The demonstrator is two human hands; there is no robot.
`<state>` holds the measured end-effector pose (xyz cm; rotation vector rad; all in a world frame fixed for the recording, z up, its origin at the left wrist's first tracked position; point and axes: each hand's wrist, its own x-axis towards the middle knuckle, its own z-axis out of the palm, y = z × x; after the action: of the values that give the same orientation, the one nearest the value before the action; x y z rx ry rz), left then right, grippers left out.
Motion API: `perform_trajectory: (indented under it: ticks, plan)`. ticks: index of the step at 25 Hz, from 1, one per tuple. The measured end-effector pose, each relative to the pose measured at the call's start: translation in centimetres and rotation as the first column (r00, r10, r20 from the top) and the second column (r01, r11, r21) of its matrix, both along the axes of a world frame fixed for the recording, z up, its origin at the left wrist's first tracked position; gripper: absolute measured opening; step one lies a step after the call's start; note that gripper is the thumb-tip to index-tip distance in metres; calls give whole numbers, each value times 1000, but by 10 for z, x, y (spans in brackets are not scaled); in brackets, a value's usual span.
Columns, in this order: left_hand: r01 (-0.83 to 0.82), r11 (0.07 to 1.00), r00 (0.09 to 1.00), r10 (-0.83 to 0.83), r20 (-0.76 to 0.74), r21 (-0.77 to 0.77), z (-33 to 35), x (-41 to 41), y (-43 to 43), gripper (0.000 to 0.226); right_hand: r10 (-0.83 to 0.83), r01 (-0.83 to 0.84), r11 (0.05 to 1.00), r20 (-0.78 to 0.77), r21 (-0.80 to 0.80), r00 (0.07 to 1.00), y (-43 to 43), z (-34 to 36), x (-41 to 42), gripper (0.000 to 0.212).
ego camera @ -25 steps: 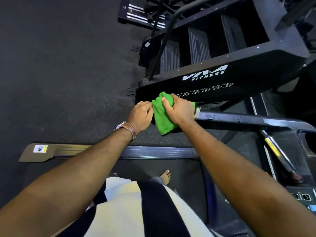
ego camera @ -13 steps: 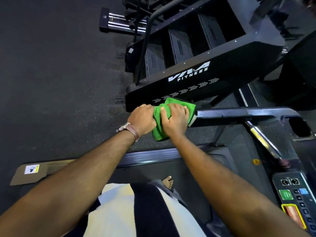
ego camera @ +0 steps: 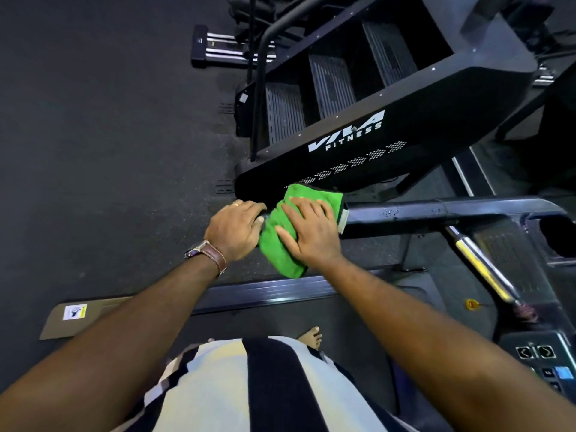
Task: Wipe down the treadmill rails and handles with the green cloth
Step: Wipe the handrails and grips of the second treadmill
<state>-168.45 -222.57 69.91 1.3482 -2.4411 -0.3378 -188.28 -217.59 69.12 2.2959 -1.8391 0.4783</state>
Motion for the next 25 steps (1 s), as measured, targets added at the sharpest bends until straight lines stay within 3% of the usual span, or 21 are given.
perform_trajectory:
  ticks: [2, 4, 6, 8, 9, 12, 14, 15, 18, 19, 23, 25]
  plan:
    - [-13, 1000, 999, 13, 32, -8, 1, 0, 2, 43, 93, -91, 995, -86, 30, 992, 6, 1, -30, 57]
    - [-89, 996, 993, 86, 85, 30, 5, -9, -1, 44, -92, 110, 975, -100, 195, 991, -11, 17, -25, 59]
    - [-245, 957, 965, 225, 135, 156, 9, -24, -8, 45, -253, 255, 831, -72, 494, 965, -51, 35, -6, 66]
    - [-362, 911, 926, 327, 188, 195, 11, -36, -9, 45, -201, 178, 659, -58, 731, 978, -85, 48, 3, 73]
    - [-371, 913, 921, 338, 192, 170, 10, -38, -8, 45, -127, 101, 629, -26, 771, 992, -91, 52, 2, 70]
    - [-273, 961, 943, 259, 207, 41, 7, -34, 0, 47, 99, -73, 695, 6, 715, 995, -73, 53, -26, 50]
    - [-232, 972, 939, 231, 253, -26, 6, -32, 0, 46, 75, -42, 683, -13, 729, 997, -69, 50, -47, 49]
    - [-225, 974, 935, 226, 272, -36, 6, -32, -2, 44, 54, -40, 617, 8, 786, 998, -82, 47, -54, 50]
    - [-207, 977, 925, 214, 313, -55, 4, -35, -3, 41, -73, -143, 258, 167, 955, 983, -119, 53, -53, 30]
    - [-211, 976, 921, 216, 325, -52, 4, -35, -3, 41, -87, -154, 186, 173, 970, 981, -128, 51, -46, 30]
    - [-262, 965, 910, 256, 325, -26, 6, -37, -5, 42, 24, -252, 125, 251, 960, 968, -137, 7, -24, 22]
    - [-269, 963, 915, 264, 306, -25, 7, -37, -6, 41, 82, -299, 228, 287, 927, 954, -133, 12, -23, 23]
